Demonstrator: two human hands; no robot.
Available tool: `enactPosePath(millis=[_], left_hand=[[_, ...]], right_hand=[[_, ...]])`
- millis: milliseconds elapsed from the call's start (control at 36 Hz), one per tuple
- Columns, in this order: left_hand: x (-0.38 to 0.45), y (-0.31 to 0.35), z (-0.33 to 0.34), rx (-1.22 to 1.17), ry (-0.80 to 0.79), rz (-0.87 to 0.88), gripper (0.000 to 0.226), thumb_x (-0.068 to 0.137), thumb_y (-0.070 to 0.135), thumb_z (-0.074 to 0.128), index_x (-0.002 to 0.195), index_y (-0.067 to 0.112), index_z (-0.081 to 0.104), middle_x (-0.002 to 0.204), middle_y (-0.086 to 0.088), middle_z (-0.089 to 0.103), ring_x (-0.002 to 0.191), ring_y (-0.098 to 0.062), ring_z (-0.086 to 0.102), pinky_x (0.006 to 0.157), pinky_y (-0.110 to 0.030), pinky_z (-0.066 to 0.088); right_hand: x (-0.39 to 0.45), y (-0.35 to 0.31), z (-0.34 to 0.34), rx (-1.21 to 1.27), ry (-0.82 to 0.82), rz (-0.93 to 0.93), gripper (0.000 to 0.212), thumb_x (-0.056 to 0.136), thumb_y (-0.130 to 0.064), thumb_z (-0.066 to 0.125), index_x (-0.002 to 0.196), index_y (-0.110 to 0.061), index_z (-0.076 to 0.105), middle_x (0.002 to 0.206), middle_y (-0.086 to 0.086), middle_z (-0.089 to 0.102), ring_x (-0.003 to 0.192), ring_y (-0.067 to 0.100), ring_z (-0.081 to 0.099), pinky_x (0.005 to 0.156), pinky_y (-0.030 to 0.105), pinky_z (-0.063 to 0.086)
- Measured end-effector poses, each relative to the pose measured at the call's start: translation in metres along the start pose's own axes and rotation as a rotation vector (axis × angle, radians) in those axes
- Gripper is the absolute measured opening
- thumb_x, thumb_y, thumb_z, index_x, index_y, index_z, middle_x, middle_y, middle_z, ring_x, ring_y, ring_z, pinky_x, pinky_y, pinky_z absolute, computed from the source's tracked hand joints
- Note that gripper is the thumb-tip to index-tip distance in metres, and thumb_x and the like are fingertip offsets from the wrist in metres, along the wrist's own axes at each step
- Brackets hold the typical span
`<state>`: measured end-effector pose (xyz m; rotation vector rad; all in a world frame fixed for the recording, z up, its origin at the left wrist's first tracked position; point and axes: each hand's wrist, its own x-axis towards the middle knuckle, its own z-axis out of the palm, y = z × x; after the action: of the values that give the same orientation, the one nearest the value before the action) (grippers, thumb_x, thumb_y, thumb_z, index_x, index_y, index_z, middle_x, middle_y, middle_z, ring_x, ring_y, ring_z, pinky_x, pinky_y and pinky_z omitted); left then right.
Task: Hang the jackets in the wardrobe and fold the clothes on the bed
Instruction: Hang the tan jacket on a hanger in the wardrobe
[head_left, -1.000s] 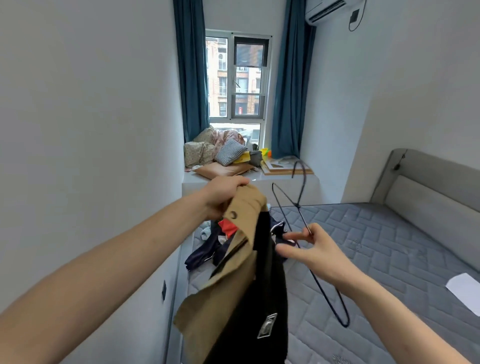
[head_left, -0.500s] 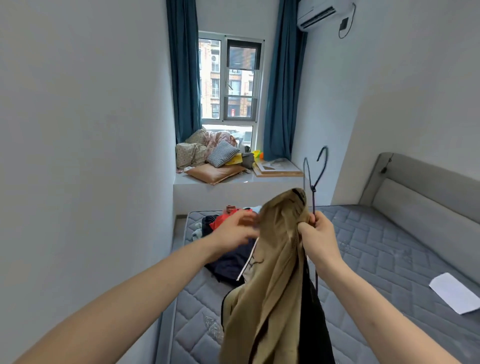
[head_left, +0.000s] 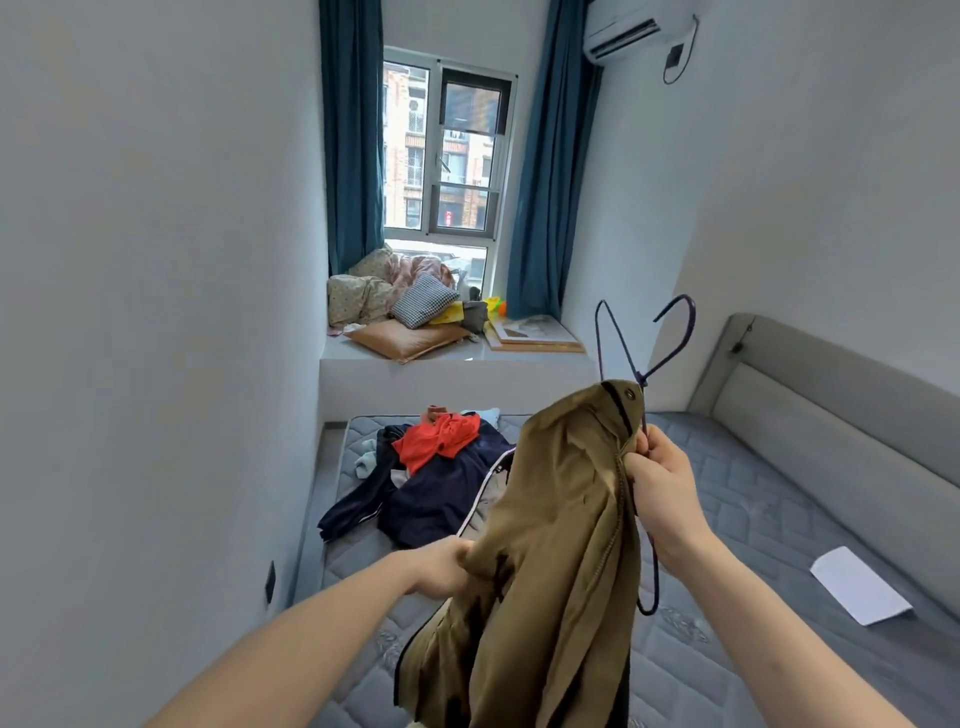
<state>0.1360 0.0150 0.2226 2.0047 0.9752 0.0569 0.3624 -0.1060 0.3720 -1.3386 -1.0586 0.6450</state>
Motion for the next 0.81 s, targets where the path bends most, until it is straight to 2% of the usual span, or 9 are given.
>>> enactPosePath(millis=[83,167,306,444,528,611,667,722,806], left_hand=[[-0.012,0.0,-0.03,0.171,0.097,0.035,0.017,0.088,0.022,0.071,0.077,0.035,0.065,0.084,0.011,0.068,0.083,-0.009,0.062,0.073,-0.024,0.048],[-0.026,0.004,-0.077,0.272,0.287,0.026,0.021,0.082,0.021,0.071,0.067,0.028,0.058,0.067,0.01,0.055,0.072,-0.013,0.056,0.063,-0.027,0.038],[-0.045,0.035,-0.131,0.438,0.501,0.096,0.023,0.082,0.021,0.065,0.064,0.029,0.052,0.07,0.011,0.055,0.069,-0.012,0.053,0.057,-0.029,0.034],[-0.055,0.062,-0.164,0.582,0.538,0.04,0.02,0.088,0.021,0.059,0.07,0.028,0.054,0.081,0.006,0.059,0.078,-0.018,0.054,0.057,-0.029,0.032],[-0.058,0.078,-0.179,0.513,0.522,0.018,0.021,0.09,0.026,0.06,0.072,0.018,0.054,0.076,-0.002,0.06,0.073,-0.019,0.054,0.058,-0.032,0.035],[-0.066,0.101,-0.192,0.343,0.488,0.027,0.03,0.089,0.027,0.064,0.064,0.018,0.049,0.068,-0.002,0.049,0.066,-0.017,0.046,0.06,-0.034,0.033],[-0.073,0.114,-0.202,0.238,0.507,0.026,0.026,0.085,0.022,0.065,0.062,0.016,0.055,0.076,-0.003,0.055,0.073,-0.019,0.051,0.067,-0.035,0.039],[-0.079,0.122,-0.212,0.151,0.543,0.027,0.021,0.083,0.018,0.066,0.062,0.018,0.062,0.081,-0.003,0.06,0.08,-0.021,0.055,0.074,-0.035,0.043],[-0.082,0.128,-0.219,0.137,0.578,0.015,0.031,0.083,0.012,0.066,0.055,0.021,0.056,0.068,0.001,0.054,0.069,-0.016,0.051,0.063,-0.028,0.038]], right_hand=[[-0.002,0.01,-0.02,-0.046,0.048,0.053,0.044,0.081,0.009,0.039,0.064,-0.03,0.029,0.059,-0.009,0.031,0.05,0.009,0.028,0.043,0.018,0.03],[-0.007,0.028,-0.044,-0.122,0.111,0.141,0.039,0.082,0.01,0.041,0.07,-0.024,0.026,0.06,-0.008,0.03,0.05,0.009,0.027,0.047,0.023,0.028],[-0.008,0.052,-0.059,-0.182,0.155,0.244,0.03,0.083,0.009,0.044,0.08,-0.018,0.032,0.067,0.0,0.031,0.059,0.015,0.027,0.056,0.031,0.023],[0.001,0.049,-0.051,-0.199,0.188,0.262,0.031,0.085,0.006,0.045,0.073,-0.019,0.031,0.066,0.001,0.038,0.06,0.017,0.032,0.057,0.031,0.027],[0.001,0.042,-0.049,-0.281,0.151,0.235,0.027,0.085,0.002,0.049,0.075,-0.017,0.033,0.069,0.003,0.041,0.064,0.02,0.037,0.061,0.035,0.03],[-0.002,0.038,-0.054,-0.391,0.086,0.191,0.022,0.082,0.0,0.054,0.077,-0.012,0.036,0.073,0.01,0.05,0.069,0.027,0.048,0.066,0.038,0.035],[-0.002,0.034,-0.059,-0.45,0.047,0.15,0.015,0.088,-0.008,0.059,0.081,-0.005,0.046,0.078,0.014,0.058,0.075,0.031,0.056,0.068,0.038,0.037],[-0.003,0.028,-0.065,-0.469,0.015,0.098,0.031,0.097,-0.027,0.059,0.077,-0.009,0.045,0.071,0.008,0.05,0.062,0.019,0.05,0.065,0.036,0.033],[-0.006,0.009,-0.069,-0.453,-0.088,0.059,0.045,0.105,-0.048,0.047,0.073,-0.017,0.042,0.062,-0.004,0.043,0.051,0.012,0.034,0.06,0.03,0.031]])
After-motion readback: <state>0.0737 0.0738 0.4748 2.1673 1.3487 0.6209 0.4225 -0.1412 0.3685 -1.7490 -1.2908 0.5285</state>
